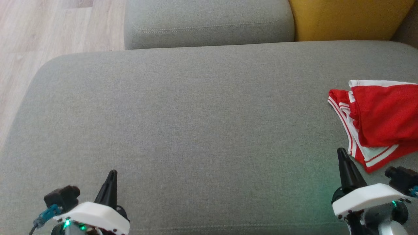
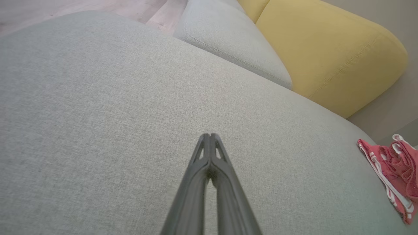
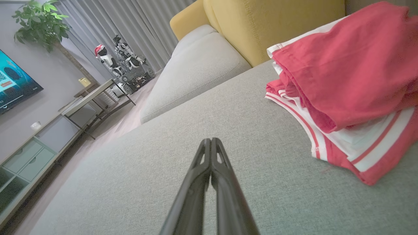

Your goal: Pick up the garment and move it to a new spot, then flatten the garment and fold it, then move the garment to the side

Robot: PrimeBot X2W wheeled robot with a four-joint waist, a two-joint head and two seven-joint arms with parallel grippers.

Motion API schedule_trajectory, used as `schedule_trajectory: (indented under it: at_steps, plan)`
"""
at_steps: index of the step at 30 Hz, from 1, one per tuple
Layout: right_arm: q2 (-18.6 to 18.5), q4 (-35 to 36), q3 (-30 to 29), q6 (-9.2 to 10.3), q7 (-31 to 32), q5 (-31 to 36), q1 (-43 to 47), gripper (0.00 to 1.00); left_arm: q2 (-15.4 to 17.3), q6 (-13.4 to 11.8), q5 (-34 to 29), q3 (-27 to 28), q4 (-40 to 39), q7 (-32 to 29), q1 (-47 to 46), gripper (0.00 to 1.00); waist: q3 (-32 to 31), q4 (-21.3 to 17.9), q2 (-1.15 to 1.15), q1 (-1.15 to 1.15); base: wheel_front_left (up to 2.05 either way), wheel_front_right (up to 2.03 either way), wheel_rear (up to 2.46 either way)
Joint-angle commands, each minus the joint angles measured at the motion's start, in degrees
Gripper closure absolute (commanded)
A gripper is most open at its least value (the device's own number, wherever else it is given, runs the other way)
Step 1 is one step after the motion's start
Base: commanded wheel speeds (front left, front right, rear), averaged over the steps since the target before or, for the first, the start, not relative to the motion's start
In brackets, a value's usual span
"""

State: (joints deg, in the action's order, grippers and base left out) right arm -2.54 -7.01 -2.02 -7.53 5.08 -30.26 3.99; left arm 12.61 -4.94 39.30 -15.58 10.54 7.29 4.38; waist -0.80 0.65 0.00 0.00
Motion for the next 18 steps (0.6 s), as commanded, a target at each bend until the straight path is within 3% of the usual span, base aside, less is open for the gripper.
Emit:
schedule_trajectory:
  at_steps: [1,18]
  plan:
    - [-0.4,1.4,-0.1,0.01,0.1,-2.2,-3.0,1.00,0.3,0.5,1.8,1.9,-1.4,-0.3,-3.1,1.00,0.0,0.0,0.00,0.00,0.00,0.00,0.00]
    - [-0.5,-0.1,-0.7,0.02,0.2,-12.9,-4.2,1.00,-1.2,2.6,11.2,5.1,-0.6,-2.4,-4.4,1.00,0.2,-0.1,0.00,0.00,0.00,0.00,0.00]
